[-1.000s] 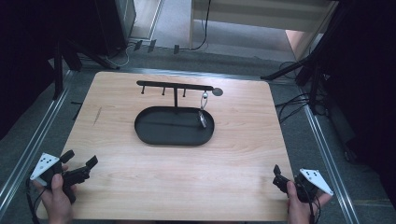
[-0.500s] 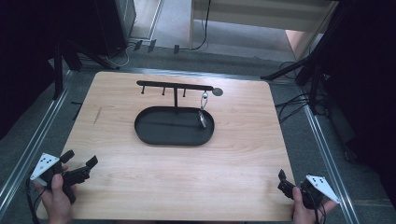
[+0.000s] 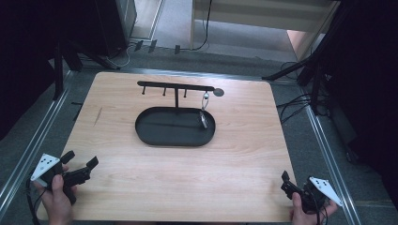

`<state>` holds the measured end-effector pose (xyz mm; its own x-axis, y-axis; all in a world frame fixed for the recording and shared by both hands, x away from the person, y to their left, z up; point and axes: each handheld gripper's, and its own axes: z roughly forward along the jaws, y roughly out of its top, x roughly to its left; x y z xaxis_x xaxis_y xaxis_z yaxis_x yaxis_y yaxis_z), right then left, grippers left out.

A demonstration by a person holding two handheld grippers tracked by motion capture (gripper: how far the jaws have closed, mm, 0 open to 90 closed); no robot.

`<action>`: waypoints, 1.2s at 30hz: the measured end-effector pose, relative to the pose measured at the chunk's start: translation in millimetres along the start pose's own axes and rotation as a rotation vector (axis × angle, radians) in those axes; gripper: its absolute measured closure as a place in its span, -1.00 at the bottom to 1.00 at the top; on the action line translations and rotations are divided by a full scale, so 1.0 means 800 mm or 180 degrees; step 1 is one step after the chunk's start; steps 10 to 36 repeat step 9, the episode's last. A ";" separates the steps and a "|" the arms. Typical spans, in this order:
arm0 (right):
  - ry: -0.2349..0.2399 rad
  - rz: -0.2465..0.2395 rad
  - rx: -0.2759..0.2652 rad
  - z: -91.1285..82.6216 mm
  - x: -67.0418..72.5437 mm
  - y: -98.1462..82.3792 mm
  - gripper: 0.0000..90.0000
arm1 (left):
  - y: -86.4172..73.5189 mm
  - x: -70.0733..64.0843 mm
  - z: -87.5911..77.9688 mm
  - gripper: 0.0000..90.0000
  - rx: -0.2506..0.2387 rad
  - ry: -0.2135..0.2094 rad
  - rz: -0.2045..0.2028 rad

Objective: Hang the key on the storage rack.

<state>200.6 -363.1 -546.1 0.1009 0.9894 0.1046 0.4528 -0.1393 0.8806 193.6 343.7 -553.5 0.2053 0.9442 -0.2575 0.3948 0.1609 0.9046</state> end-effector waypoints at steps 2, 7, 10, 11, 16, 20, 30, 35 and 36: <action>-0.0029 -0.0104 -0.0026 -0.001 0.003 -0.001 -0.75 | 0.000 0.000 0.000 -1.00 0.0005 0.0002 0.0003; -0.0031 -0.0139 -0.0095 -0.003 0.005 -0.002 -0.73 | 0.000 -0.001 0.001 -1.00 0.0023 0.0009 0.0021; -0.0010 -0.0077 -0.0086 -0.003 0.002 -0.002 -0.73 | 0.000 -0.001 0.001 -1.00 0.0019 0.0008 0.0014; -0.0010 -0.0077 -0.0086 -0.003 0.002 -0.002 -0.73 | 0.000 -0.001 0.001 -1.00 0.0019 0.0008 0.0014; -0.0010 -0.0077 -0.0086 -0.003 0.002 -0.002 -0.73 | 0.000 -0.001 0.001 -1.00 0.0019 0.0008 0.0014; -0.0010 -0.0077 -0.0086 -0.003 0.002 -0.002 -0.73 | 0.000 -0.001 0.001 -1.00 0.0019 0.0008 0.0014; -0.0010 -0.0077 -0.0086 -0.003 0.002 -0.002 -0.73 | 0.000 -0.001 0.001 -1.00 0.0019 0.0008 0.0014; -0.0010 -0.0077 -0.0086 -0.003 0.002 -0.002 -0.73 | 0.000 -0.001 0.001 -1.00 0.0019 0.0008 0.0014; -0.0010 -0.0077 -0.0086 -0.003 0.002 -0.002 -0.73 | 0.000 -0.001 0.001 -1.00 0.0019 0.0008 0.0014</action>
